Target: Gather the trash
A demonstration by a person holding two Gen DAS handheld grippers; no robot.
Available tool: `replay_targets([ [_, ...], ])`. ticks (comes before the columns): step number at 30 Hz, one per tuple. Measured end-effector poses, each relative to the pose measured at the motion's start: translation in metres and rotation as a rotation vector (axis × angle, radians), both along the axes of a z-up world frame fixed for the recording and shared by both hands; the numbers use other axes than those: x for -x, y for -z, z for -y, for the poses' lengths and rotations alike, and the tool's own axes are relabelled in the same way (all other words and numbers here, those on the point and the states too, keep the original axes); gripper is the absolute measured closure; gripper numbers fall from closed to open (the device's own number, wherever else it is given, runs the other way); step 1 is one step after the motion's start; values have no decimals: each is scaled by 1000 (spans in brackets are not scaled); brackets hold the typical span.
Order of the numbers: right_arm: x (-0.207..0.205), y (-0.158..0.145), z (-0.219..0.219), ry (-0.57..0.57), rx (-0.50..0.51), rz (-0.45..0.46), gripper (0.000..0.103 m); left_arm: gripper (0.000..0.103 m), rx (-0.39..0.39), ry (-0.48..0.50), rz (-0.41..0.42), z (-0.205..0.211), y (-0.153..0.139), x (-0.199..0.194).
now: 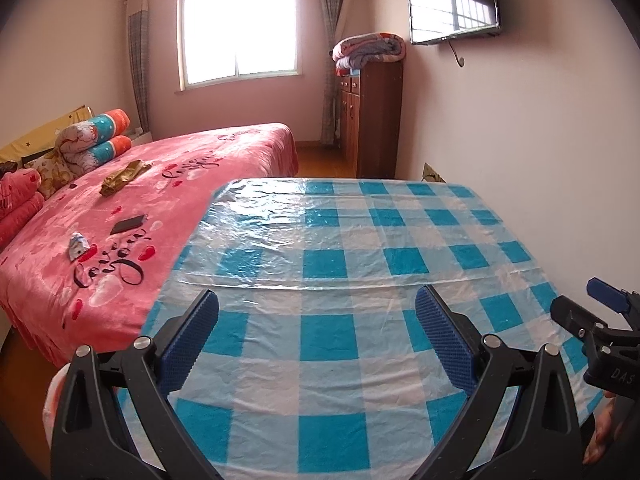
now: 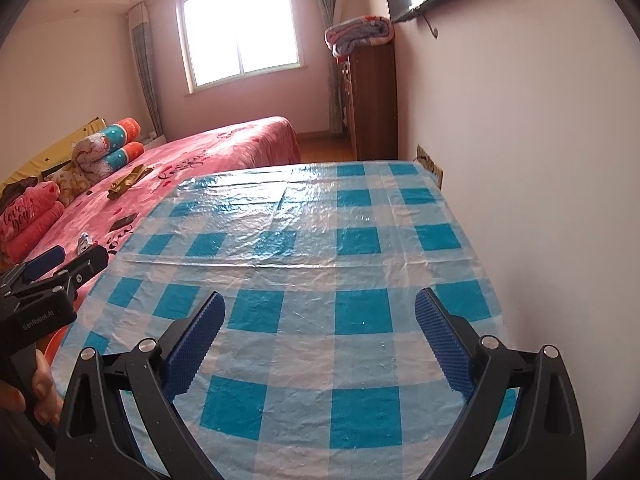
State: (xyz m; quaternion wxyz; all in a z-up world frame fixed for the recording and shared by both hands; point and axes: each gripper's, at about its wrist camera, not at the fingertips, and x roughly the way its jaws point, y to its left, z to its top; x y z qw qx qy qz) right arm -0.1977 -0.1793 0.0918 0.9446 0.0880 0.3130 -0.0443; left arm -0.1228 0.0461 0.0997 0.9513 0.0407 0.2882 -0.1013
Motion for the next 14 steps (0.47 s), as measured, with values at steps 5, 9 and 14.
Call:
replay_targets([
  [5, -30, 25, 9, 3, -22, -70, 8, 4, -28, -5, -88, 16, 26, -31],
  [9, -61, 47, 16, 7, -36, -143, 8, 4, -46, -26, -169, 31, 52, -60],
  [14, -97, 73, 24, 15, -52, -241, 8, 4, -82, -58, -258, 49, 80, -93],
])
